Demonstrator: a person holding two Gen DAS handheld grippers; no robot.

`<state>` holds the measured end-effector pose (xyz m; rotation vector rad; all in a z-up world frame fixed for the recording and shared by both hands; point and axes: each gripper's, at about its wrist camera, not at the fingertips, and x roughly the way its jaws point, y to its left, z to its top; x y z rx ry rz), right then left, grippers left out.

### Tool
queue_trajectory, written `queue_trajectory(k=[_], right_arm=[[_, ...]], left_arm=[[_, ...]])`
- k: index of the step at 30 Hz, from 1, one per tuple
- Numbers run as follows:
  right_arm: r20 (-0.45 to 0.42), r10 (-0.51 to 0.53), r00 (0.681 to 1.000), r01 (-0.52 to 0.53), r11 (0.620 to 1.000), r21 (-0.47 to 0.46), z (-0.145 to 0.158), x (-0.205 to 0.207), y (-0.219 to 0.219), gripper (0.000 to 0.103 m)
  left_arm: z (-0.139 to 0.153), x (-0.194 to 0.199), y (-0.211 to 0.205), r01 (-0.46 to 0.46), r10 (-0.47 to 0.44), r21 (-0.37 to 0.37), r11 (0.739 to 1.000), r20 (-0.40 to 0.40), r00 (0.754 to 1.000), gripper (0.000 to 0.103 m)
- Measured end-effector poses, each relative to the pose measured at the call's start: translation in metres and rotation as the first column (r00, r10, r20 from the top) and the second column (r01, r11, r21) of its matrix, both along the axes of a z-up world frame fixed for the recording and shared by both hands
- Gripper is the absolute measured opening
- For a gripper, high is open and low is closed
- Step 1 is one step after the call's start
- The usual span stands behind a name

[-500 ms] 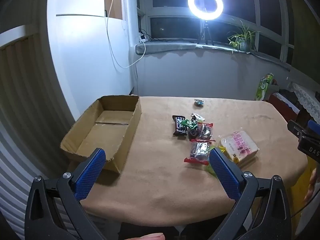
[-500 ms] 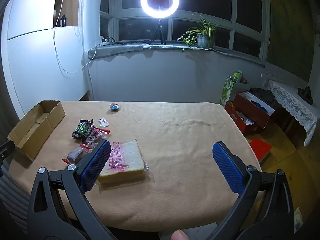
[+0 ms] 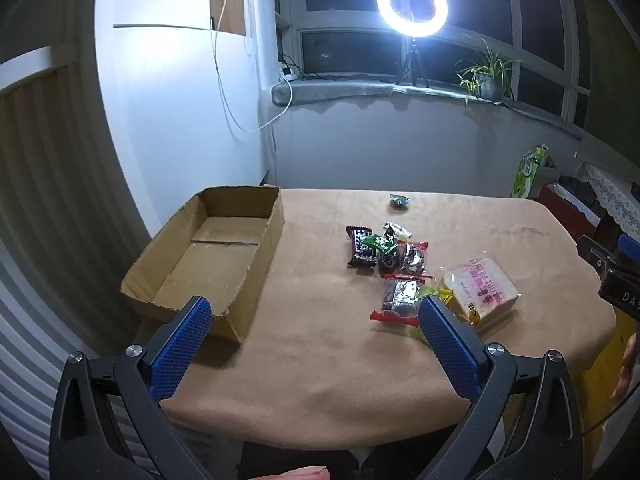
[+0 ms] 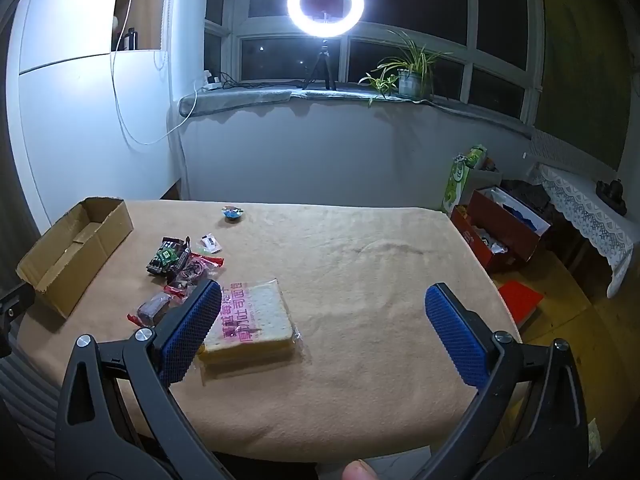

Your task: Organize snacks

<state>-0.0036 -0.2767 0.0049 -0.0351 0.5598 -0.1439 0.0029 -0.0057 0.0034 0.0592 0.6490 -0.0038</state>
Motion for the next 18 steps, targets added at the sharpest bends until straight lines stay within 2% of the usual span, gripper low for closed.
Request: queue_trajectory(k=[3, 8, 18], right_arm=[[-0.003, 0.009, 1.0, -0.009, 1.0, -0.009, -0.0008, -0.0006, 0.0018, 0.103], [-0.013, 0.005, 1.0, -0.005, 1.0, -0.015, -0.0025, 0.0022, 0.0017, 0.103], [-0.011, 0.014, 1.0, -0.014, 1.0, -0.01, -0.0033, 0.0015, -0.0006, 0.103]], left_arm=[[-0.0107, -0.0014, 0.0062, -0.014, 0.014, -0.007, 1.0, -0.01, 1.0, 0.103], [-0.0138, 0.0004, 0.0069, -0.026, 0.026, 0.006, 1.0, -0.009, 1.0, 0.103], [-0.015, 0.0012, 0.0061, -0.026, 0.025, -0.014, 1.0, -0.008, 1.0, 0.103]])
